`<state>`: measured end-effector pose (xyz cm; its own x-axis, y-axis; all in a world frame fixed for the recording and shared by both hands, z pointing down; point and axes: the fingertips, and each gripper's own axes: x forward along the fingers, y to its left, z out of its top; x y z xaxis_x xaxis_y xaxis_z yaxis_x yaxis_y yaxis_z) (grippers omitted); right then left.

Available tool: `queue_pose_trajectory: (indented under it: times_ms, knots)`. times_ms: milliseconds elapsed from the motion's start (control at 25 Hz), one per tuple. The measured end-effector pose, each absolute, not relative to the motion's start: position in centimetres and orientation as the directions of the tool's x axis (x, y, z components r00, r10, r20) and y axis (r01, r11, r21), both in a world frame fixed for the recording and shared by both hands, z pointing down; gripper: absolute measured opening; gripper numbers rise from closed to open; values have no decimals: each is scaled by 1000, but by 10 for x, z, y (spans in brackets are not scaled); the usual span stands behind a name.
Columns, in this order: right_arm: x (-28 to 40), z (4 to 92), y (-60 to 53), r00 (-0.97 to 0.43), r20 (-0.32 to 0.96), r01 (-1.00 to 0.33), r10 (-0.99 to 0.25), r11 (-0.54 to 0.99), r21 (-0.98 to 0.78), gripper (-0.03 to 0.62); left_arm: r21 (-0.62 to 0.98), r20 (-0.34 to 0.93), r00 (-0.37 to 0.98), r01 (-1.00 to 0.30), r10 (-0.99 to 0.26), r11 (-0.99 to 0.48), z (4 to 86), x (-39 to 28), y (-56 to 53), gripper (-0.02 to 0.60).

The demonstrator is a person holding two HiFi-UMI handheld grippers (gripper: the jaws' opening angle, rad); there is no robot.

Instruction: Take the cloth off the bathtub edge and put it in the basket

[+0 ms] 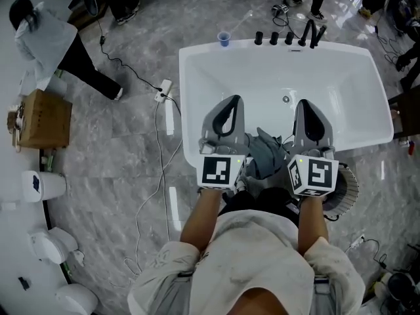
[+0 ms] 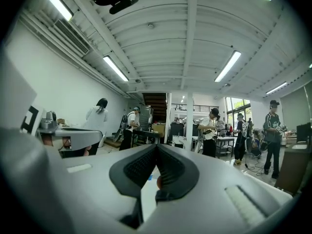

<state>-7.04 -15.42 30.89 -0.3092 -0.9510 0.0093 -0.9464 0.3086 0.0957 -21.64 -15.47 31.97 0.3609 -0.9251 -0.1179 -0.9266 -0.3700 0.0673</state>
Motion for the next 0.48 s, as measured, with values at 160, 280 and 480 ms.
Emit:
queue_pose_trajectory:
  times_ms: [160,280,480]
  knots:
    - [-75,311,-154,-308,13,-945,-951,308,107,2,81,-125,365,-923,-923,-376,320,-219,-152,0]
    - [-80,311,-155,-316,4,-942,-949,314,116,2,77,-141,361,-924,-922,-374,320,-221,-150,0]
    - [-81,320,-158,-339,4,-935,-941,337,113,2,69,-152,338,-934,-929,-351,322,-221,-146,0]
